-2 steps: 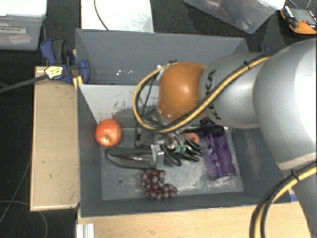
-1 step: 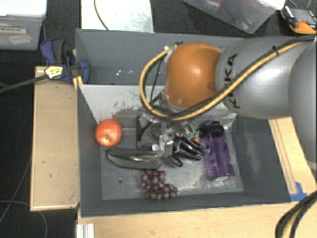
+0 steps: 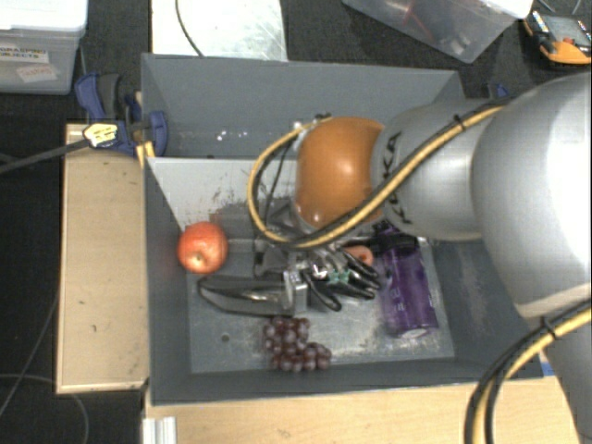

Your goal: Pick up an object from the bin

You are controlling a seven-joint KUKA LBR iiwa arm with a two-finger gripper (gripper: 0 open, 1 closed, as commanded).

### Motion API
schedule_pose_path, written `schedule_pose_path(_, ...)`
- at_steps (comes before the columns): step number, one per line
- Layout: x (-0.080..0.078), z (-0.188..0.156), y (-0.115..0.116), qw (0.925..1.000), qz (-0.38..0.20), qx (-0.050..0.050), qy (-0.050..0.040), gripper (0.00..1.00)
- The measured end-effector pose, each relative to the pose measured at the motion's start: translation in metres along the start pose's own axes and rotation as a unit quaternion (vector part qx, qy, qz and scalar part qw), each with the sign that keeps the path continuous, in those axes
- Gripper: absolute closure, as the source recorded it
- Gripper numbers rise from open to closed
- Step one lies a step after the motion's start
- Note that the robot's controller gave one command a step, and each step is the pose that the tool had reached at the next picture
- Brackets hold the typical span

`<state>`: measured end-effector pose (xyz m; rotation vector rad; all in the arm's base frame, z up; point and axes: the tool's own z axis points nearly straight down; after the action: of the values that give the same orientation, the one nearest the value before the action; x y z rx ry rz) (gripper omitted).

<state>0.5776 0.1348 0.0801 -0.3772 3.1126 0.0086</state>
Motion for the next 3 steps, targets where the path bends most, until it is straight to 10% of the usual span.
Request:
schedule_pose_path(1,-0.0146,0.0056,-0.0029,0.9909,-0.134,0.000,-0.0088,0.00)
schedule_pose_path(2,-0.0164,0.0040,-0.0033,0.9942,-0.107,0.000,-0.0090,1.00)
schedule_pose_path(3,-0.0169,0.0038,-0.0026,0.9962,-0.087,-0.001,-0.0071,1.00)
